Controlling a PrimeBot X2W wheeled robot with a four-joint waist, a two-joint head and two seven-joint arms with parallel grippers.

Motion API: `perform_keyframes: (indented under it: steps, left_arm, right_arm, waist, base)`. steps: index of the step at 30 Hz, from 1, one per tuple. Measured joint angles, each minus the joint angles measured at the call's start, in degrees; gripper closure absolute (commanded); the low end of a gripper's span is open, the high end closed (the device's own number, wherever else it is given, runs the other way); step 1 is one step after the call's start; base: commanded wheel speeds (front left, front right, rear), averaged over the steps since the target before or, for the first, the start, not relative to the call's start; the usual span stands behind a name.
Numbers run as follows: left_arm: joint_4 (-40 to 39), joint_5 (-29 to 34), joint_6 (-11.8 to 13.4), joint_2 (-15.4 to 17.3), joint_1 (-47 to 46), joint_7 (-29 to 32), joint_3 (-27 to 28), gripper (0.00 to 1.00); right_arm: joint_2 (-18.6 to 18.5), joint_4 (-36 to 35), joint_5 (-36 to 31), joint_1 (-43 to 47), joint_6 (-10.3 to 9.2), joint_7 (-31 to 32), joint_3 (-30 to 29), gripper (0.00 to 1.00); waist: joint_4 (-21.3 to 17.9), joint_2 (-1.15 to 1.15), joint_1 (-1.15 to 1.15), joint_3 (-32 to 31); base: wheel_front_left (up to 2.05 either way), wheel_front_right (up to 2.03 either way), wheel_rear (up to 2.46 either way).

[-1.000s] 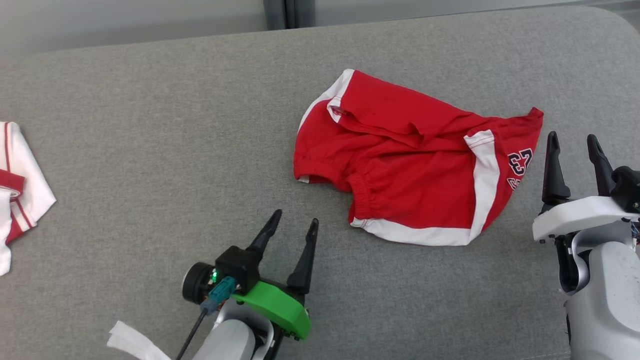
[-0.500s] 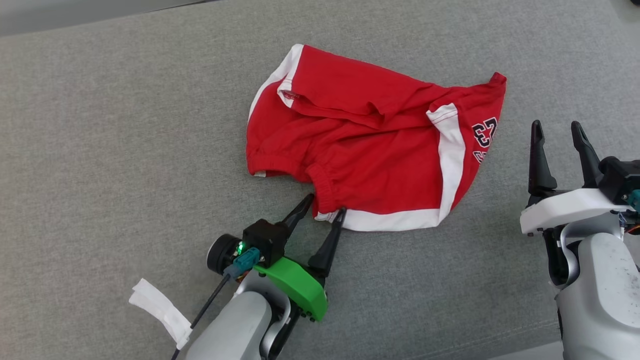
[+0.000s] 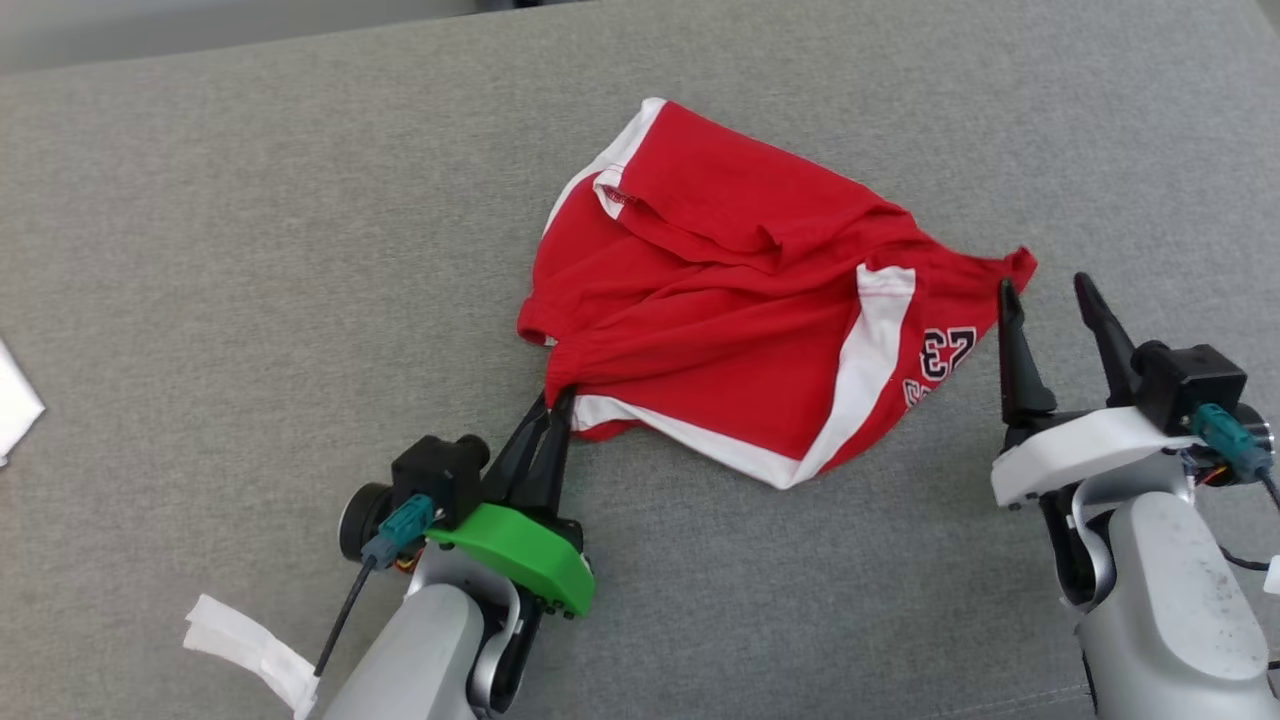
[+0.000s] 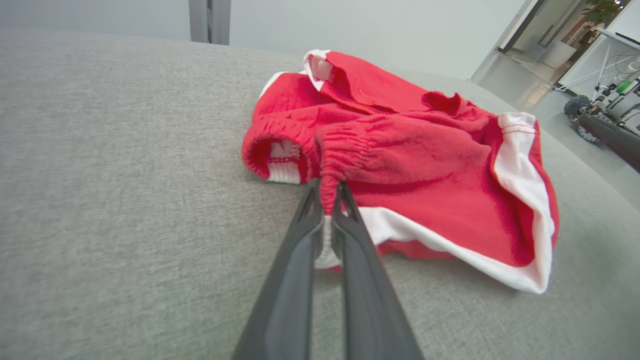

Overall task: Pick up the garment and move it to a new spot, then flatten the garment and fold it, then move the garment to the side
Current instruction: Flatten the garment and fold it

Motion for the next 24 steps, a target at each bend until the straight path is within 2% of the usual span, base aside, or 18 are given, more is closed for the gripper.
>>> perform_keyframes:
  steps: [8,9,10,15,21,22,23,24]
  left_arm:
    - [1.93,1.97,1.71,0.02,3.38,0.02,6.15,1.00]
    - [1.93,2.01,1.91,0.02,3.66,0.01,6.48,0.54]
    - [2.08,2.07,1.94,0.02,3.88,0.01,6.68,0.00]
    - [2.10,1.94,2.49,0.02,5.02,0.01,6.99,0.00]
    - [1.55,2.03,2.97,0.02,6.10,0.02,6.34,0.00]
    - [1.37,2.09,2.97,0.02,6.22,0.01,6.32,0.00]
    - [1.27,2.11,2.99,0.03,6.30,0.01,6.38,0.00]
    - [1.18,2.12,3.12,0.03,6.44,0.01,6.47,0.00]
  right_arm:
    - [0.00,-0.76,1.23,2.41,0.00,-0.01,9.92,0.00]
    - [0.00,-0.98,1.44,2.65,0.00,-0.01,11.22,0.00]
    - [0.01,-1.15,1.77,2.89,0.00,-0.01,12.57,0.00]
    - [0.07,-1.08,2.11,3.16,0.00,-0.01,17.71,0.00]
    - [0.01,4.00,-0.19,2.70,0.00,-0.01,17.06,0.00]
    - [0.01,4.85,-0.62,2.33,0.00,0.00,16.97,0.10]
    - [0.05,5.49,-0.94,2.05,0.00,-0.01,16.90,0.68]
    - [0.05,6.12,-0.89,1.76,0.00,0.00,16.64,0.83]
  waist:
    - [4.07,0.00,0.00,-3.13]
    - [4.44,0.00,0.00,-3.43]
    - [4.86,0.00,0.00,-3.77]
    - [6.72,0.00,0.00,-5.01]
    - [8.61,0.00,0.00,-5.47]
    - [8.92,0.00,0.00,-5.46]
    - [9.14,0.00,0.00,-5.45]
    - [9.41,0.00,0.00,-5.42]
  base:
    - [0.00,0.00,0.00]
    - [0.00,0.00,0.00]
    - [0.00,0.00,0.00]
    - [0.00,0.00,0.00]
    - [0.00,0.00,0.00]
    - [0.00,0.00,0.00]
    - [0.00,0.00,0.00]
    - [0.00,0.00,0.00]
